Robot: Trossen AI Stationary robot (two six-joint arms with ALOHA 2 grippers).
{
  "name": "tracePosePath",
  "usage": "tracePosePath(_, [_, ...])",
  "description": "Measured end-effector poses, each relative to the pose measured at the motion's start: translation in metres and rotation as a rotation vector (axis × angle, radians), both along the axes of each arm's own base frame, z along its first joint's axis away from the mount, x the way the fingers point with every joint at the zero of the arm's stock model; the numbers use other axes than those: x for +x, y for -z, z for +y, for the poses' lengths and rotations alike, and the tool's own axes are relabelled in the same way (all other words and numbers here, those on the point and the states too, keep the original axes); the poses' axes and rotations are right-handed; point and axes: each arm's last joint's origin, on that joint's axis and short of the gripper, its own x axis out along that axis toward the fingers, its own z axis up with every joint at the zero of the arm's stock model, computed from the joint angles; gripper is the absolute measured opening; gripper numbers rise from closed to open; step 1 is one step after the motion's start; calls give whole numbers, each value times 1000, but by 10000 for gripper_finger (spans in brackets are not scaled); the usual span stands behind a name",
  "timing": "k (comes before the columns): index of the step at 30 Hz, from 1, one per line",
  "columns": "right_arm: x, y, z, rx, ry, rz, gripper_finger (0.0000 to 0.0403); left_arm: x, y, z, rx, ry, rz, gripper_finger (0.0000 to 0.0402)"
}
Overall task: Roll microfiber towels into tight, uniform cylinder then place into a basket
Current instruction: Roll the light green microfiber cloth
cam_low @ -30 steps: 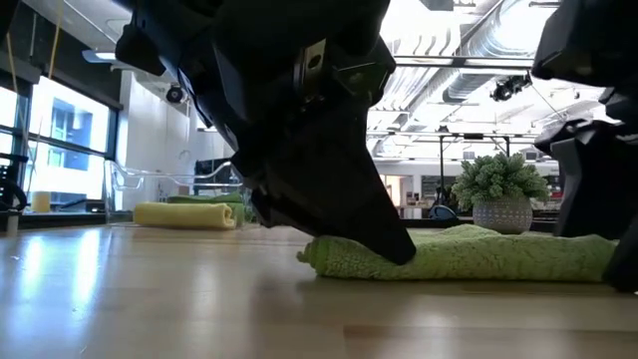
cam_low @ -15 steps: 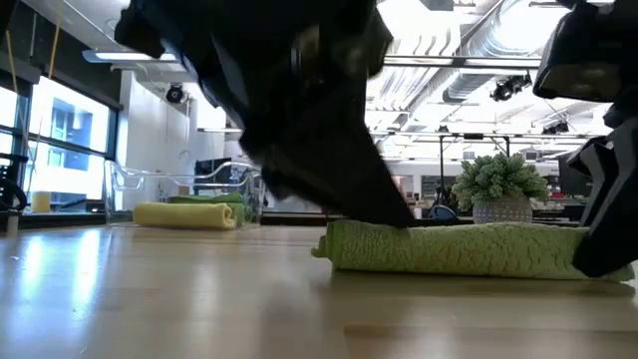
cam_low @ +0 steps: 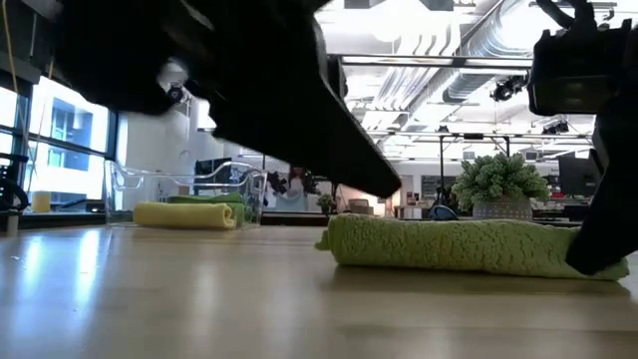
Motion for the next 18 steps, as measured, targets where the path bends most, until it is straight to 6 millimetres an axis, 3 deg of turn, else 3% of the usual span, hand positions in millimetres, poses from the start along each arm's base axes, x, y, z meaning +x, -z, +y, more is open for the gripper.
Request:
tracePosePath(5, [0, 0, 0, 26, 41, -8, 3, 0, 10, 6, 61, -38, 34, 105])
tracePosePath(18, [0, 0, 0, 30, 42, -13, 3, 7, 22, 31, 131, -43, 105, 186])
